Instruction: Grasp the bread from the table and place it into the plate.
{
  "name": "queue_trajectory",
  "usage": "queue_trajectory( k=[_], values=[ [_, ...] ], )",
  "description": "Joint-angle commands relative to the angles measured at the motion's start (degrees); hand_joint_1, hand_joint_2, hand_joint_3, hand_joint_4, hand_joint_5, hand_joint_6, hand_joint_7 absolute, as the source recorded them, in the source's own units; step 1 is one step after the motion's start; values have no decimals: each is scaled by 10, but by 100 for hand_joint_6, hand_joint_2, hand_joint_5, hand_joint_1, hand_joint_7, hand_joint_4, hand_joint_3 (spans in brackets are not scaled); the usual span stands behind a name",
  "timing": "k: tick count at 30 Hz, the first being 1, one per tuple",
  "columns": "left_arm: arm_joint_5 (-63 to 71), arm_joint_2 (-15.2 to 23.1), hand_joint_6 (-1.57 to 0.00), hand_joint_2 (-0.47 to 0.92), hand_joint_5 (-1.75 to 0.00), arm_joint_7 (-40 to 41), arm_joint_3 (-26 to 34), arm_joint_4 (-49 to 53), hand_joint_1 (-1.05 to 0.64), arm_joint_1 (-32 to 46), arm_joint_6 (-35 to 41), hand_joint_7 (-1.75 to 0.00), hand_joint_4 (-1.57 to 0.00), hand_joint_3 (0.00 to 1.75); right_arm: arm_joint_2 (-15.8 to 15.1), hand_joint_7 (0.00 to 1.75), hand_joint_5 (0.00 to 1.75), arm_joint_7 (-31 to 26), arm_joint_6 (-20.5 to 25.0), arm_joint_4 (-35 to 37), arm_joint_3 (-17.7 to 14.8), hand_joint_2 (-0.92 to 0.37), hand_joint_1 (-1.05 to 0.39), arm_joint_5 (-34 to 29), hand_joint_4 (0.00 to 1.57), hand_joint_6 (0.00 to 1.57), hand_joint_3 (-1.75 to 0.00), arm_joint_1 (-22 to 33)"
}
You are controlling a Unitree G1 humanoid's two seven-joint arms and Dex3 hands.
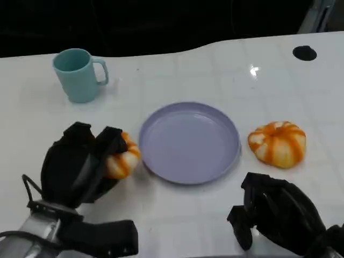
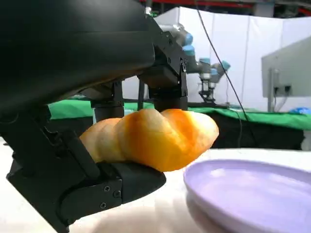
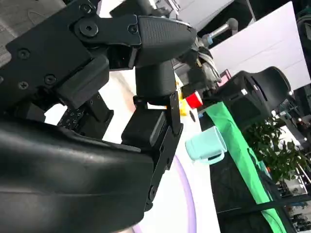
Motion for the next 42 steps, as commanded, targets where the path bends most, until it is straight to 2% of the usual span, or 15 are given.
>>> queue_trajectory(
  k=[1,6,10,15,23,24,28,32,35,36,38,39,41,42],
  values=[
    [-7,8,-71,39,-175,-40,27,-65,-17,11,35,-175,-95,140,-6,132,150,-2,1,-8,-3,-54,-95,6,124,110,-69,3],
    [4,-3,-68,43,-175,-47,34,-103,-20,-1,56,-175,-94,130,-7,132,150,-1,-2,-9,-2,-54,-95,4,124,109,-70,7],
    [-3,-3,-67,35,-175,-77,28,-103,-22,-31,30,-175,-93,132,-6,133,152,-8,1,-14,-2,-54,-95,3,125,110,-71,8],
    [-37,-26,-74,30,-175,-111,17,-27,-21,-96,-45,-175,-99,147,-10,133,151,3,-3,-5,-4,-53,-94,8,124,110,-72,5],
    [-20,-82,-75,20,-175,-107,-24,132,-22,-194,-85,-173,-101,147,-14,131,150,10,-4,6,-9,-53,-94,9,123,109,-71,-3],
    [-17,-89,-79,21,-175,-104,-30,152,-22,-206,-83,-156,-101,144,-14,131,150,10,-3,6,-9,-53,-95,9,123,110,-71,-3],
    [0,-111,-79,25,-175,-88,-52,210,-25,-243,-74,-171,-103,138,-14,131,150,14,-2,7,-11,-53,-94,13,123,110,-70,-3],
    [-1,-123,-79,26,-175,-91,-63,246,-27,-264,-75,-174,-102,141,-15,130,150,10,-2,3,-10,-53,-96,11,124,110,-69,-1],
    [-5,-128,-77,26,-175,-118,-71,270,-23,-278,-75,-175,-100,132,-15,130,150,11,-2,1,-9,-53,-96,11,124,111,-68,2],
    [-10,-130,-74,33,-175,-134,-72,279,-23,-283,-76,-175,-97,118,-15,130,151,10,-3,-1,-8,-54,-96,10,124,111,-68,3],
    [-20,-131,-72,40,-175,-165,-72,290,-23,-289,-80,-174,-94,108,-15,131,151,9,-4,-2,-7,-54,-96,9,124,111,-68,4],
    [-29,-131,-75,50,-175,-189,-69,294,-26,-292,-85,-146,-88,103,-14,131,151,9,-4,-3,-7,-54,-96,9,124,111,-68,4],
    [-42,-129,-80,62,-171,-228,-66,293,-29,-295,-90,-110,-79,90,-15,131,151,10,-3,-5,-6,-54,-96,9,124,111,-68,5],
    [-46,-127,-77,73,-161,-244,-66,290,-30,-296,-89,-80,-72,71,-15,131,151,9,-2,-6,-5,-54,-96,9,124,111,-68,6]
  ],
)
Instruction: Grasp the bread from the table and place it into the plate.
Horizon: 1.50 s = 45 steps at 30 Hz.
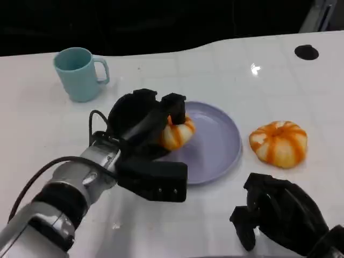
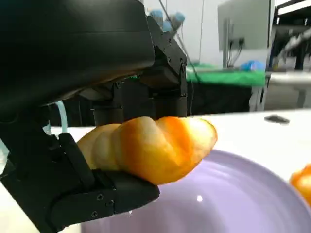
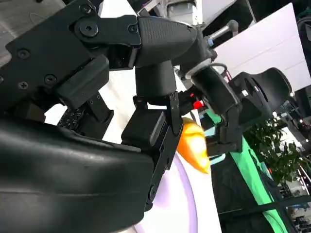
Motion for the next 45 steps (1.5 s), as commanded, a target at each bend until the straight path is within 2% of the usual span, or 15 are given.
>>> queue_trajectory(
  k=[1,3,5,6,7,10,13,20,29,31,35,36,37,42,45],
  values=[
    [-22,9,-77,80,-158,-74,3,-1,-30,-17,-5,-61,-68,57,-8,131,151,-1,-1,-12,-2,-54,-96,3,124,111,-68,6],
    [-23,12,-73,88,-154,-88,0,-5,-32,-18,-6,-31,-59,35,-7,132,152,-4,2,-14,-1,-54,-96,4,124,111,-68,7],
    [-20,16,-73,91,-152,-103,-3,-9,-33,-19,-4,-22,-57,28,-7,132,152,-4,3,-16,-1,-54,-96,5,124,111,-68,8],
    [-17,18,-56,92,-108,-112,-5,-11,-51,-20,-2,-10,-43,25,-6,133,152,-4,5,-16,-1,-54,-96,7,124,111,-68,8],
    [-18,21,-49,92,-86,-127,-6,-16,-59,-20,1,-6,-41,24,-6,133,153,-4,6,-18,-1,-54,-96,7,124,111,-68,9],
    [-18,28,-20,92,-46,-161,-7,-35,-89,-18,12,-1,-17,27,-4,133,153,-7,5,-23,1,-53,-96,7,124,111,-68,12],
    [-13,35,-4,92,-31,-181,-11,-50,-102,-17,19,0,-3,36,-5,133,152,-6,5,-25,1,-53,-95,7,124,110,-69,13],
    [-21,48,0,92,-22,-216,-8,-82,-105,-9,24,0,0,49,-5,131,149,-7,9,-25,0,-52,-95,10,124,110,-70,14],
    [-69,84,-9,92,-32,-234,30,-168,-104,50,4,-4,-13,48,-5,130,148,-13,7,-31,3,-52,-96,5,127,112,-71,17],
    [-107,88,-18,92,-54,-237,54,-190,-92,79,-20,-6,-30,35,-5,131,149,-13,9,-32,3,-53,-96,7,126,111,-71,18],
    [-225,72,-41,92,-76,-254,118,-198,-76,139,-93,-14,-45,23,-6,132,150,-16,8,-36,4,-54,-95,5,125,111,-71,20],
    [-263,64,-47,92,-93,-275,133,-199,-71,152,-102,-19,-44,21,-6,132,150,-14,8,-37,4,-54,-96,6,125,111,-72,20],
    [-306,55,-48,92,-116,-301,149,-199,-66,164,-110,-44,-41,18,-7,132,150,-11,11,-36,3,-53,-95,10,125,111,-72,21],
    [-450,21,-35,92,-163,-409,202,-209,-55,209,-138,-131,-53,19,-7,130,150,-14,17,-43,3,-51,-94,12,124,109,-73,25],
    [-518,6,-35,92,-173,-465,227,-234,-55,238,-128,-153,-48,20,-8,130,149,-15,16,-47,5,-52,-94,10,125,110,-74,28]
  ],
)
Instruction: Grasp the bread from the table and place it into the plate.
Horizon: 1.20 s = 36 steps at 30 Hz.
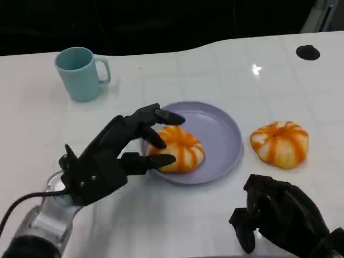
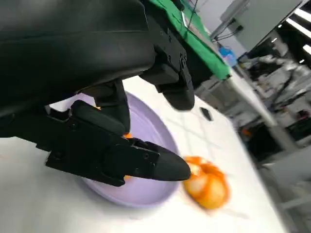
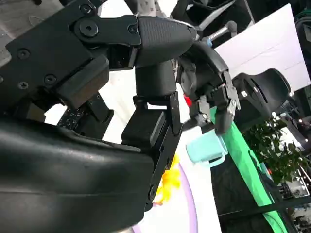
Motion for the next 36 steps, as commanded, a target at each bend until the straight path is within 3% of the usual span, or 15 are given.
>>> queue_trajectory(
  k=[1,5,17,30,36],
  values=[
    [-85,-15,-36,92,-174,-70,39,-39,-57,42,7,-160,-47,22,-8,130,149,-3,3,-14,-1,-52,-94,3,125,110,-74,11],
    [-126,-22,-42,92,-175,-97,57,-112,-64,94,54,-174,-54,24,-10,135,151,-6,4,-23,1,-53,-95,1,123,107,-73,17],
    [-238,-41,-66,92,-175,-150,80,-305,-65,233,245,-175,-85,31,-14,135,153,-5,11,-33,3,-54,-93,1,121,107,-73,24],
    [-299,-58,-64,92,-175,-176,88,-383,-63,318,384,-175,-87,27,-15,133,153,-4,13,-47,3,-54,-92,4,122,107,-74,30],
    [-305,-67,-63,92,-175,-178,89,-389,-63,337,409,-175,-86,28,-20,133,153,-3,14,-45,1,-55,-93,5,123,109,-73,29]
  ],
)
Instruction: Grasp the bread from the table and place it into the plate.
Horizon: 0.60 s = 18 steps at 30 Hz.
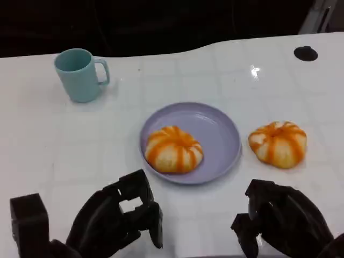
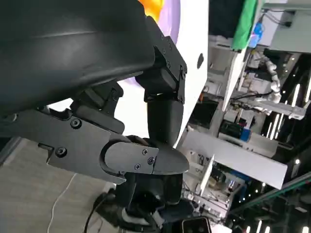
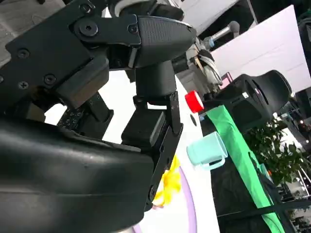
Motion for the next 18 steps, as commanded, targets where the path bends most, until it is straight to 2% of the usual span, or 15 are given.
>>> queue_trajectory(
  k=[1,9,18],
  values=[
    [-9,-4,-63,92,-175,-12,8,1,-63,14,8,-175,-85,28,-11,133,152,3,1,-4,-4,-55,-93,7,123,108,-73,1],
    [-11,-12,-61,92,-175,-31,15,17,-65,12,22,-175,-84,25,-11,132,151,0,2,0,-4,-56,-93,5,123,109,-71,-1],
    [-7,-19,-60,92,-175,-60,27,42,-70,7,1,-175,-84,28,-3,133,152,7,-11,25,-7,-56,-94,8,122,108,-68,-12]
  ],
)
